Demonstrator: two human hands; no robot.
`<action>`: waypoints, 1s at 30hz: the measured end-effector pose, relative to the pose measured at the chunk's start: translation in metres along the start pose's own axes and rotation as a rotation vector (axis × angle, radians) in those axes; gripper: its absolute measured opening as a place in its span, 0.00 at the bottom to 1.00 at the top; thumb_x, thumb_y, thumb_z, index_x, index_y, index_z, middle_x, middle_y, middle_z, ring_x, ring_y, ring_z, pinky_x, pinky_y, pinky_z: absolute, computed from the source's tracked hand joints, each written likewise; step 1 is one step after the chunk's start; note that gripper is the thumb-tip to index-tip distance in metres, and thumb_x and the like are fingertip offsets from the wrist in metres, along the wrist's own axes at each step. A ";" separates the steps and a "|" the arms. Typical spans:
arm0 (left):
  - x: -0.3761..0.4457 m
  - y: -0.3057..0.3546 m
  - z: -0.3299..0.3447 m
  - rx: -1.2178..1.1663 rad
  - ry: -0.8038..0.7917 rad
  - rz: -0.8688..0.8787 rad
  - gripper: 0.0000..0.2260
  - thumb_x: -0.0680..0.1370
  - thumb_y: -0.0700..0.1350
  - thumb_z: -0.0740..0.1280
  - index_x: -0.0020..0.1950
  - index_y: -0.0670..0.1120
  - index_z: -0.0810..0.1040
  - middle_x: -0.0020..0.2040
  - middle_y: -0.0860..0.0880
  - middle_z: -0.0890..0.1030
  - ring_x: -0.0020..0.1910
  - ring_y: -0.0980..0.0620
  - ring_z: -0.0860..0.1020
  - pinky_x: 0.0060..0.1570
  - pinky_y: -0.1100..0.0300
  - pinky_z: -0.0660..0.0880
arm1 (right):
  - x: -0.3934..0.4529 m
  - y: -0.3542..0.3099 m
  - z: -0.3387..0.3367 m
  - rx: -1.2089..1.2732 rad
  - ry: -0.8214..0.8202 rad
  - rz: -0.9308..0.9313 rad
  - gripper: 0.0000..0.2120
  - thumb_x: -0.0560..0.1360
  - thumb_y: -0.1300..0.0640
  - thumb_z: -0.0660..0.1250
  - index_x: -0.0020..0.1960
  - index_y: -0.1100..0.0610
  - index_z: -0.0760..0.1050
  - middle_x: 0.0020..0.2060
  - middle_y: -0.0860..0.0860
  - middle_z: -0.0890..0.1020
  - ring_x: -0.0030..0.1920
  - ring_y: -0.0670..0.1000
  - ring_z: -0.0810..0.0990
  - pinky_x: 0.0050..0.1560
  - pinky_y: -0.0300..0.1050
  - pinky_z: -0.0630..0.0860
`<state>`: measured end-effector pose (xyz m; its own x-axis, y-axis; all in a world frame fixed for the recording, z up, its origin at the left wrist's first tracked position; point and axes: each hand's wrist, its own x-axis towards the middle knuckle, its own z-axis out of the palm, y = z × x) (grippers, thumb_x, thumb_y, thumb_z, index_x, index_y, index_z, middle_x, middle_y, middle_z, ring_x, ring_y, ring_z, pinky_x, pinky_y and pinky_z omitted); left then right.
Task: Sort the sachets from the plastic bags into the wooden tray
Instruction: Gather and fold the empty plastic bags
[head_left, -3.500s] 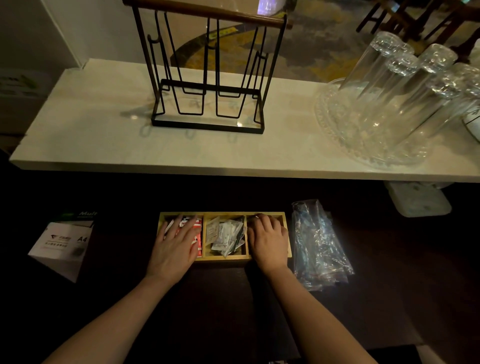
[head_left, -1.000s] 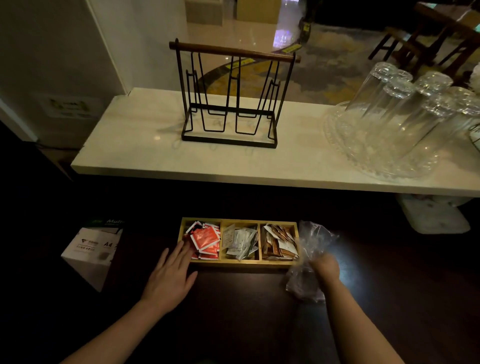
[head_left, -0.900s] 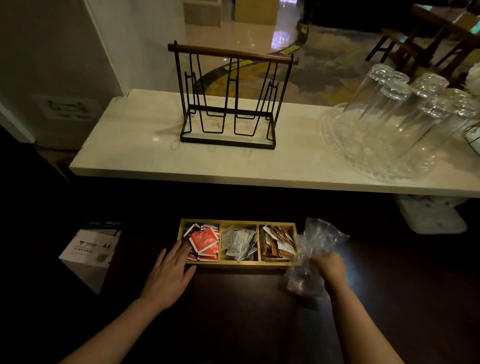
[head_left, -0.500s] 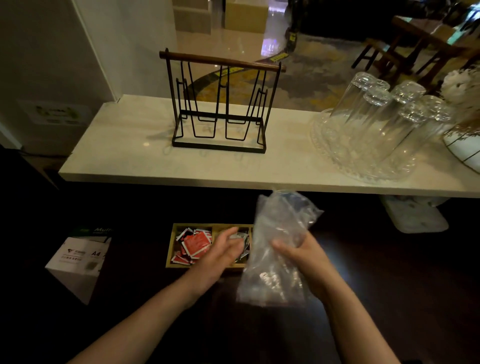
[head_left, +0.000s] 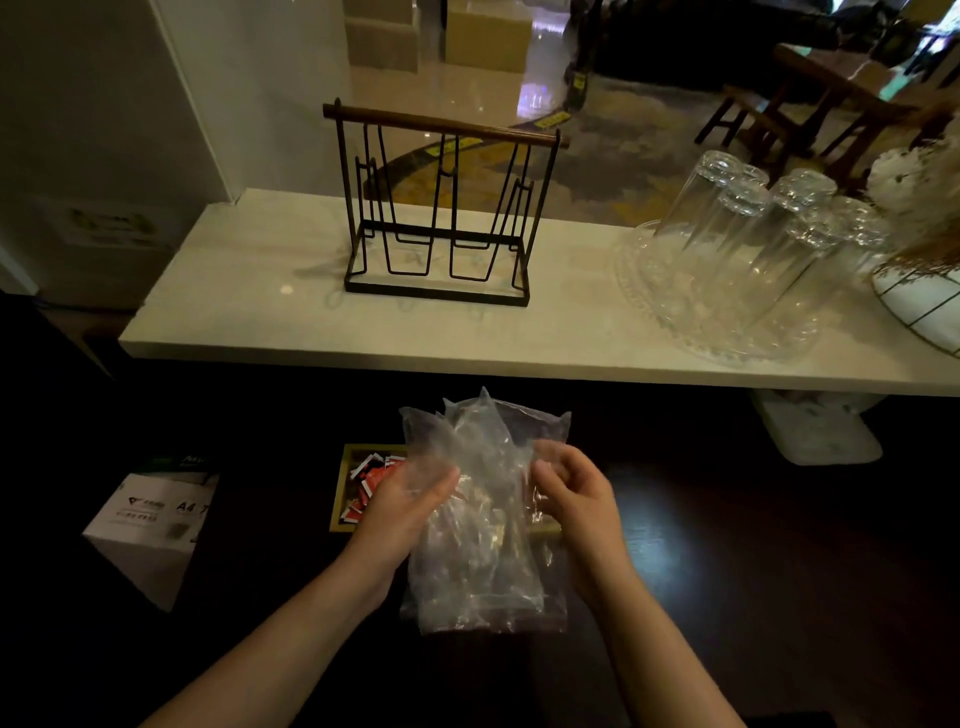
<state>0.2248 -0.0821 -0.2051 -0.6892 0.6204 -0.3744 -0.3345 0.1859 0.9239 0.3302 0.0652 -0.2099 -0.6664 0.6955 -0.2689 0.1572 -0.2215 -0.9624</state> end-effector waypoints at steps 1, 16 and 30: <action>-0.001 0.000 0.000 -0.017 -0.032 -0.004 0.20 0.69 0.55 0.70 0.59 0.52 0.78 0.57 0.51 0.82 0.58 0.53 0.79 0.60 0.53 0.74 | -0.001 -0.002 0.001 -0.016 -0.019 -0.027 0.08 0.76 0.62 0.66 0.52 0.53 0.80 0.43 0.57 0.84 0.41 0.55 0.80 0.40 0.47 0.77; 0.005 -0.005 -0.006 0.216 0.060 0.119 0.17 0.68 0.35 0.74 0.49 0.53 0.75 0.44 0.52 0.83 0.42 0.59 0.82 0.43 0.62 0.76 | 0.004 -0.044 0.013 -0.840 -0.267 -0.808 0.23 0.70 0.41 0.69 0.61 0.48 0.74 0.55 0.41 0.78 0.58 0.43 0.73 0.59 0.41 0.70; -0.004 0.000 -0.016 0.036 0.109 0.168 0.18 0.67 0.34 0.74 0.52 0.49 0.77 0.50 0.46 0.84 0.50 0.52 0.83 0.49 0.60 0.78 | 0.010 -0.027 0.009 -0.449 -0.036 -0.317 0.15 0.69 0.47 0.73 0.32 0.50 0.69 0.31 0.46 0.74 0.34 0.46 0.72 0.36 0.40 0.69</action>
<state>0.2170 -0.0971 -0.2053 -0.7996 0.5590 -0.2195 -0.1873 0.1151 0.9755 0.3125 0.0716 -0.1861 -0.7546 0.6554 0.0307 0.2351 0.3138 -0.9199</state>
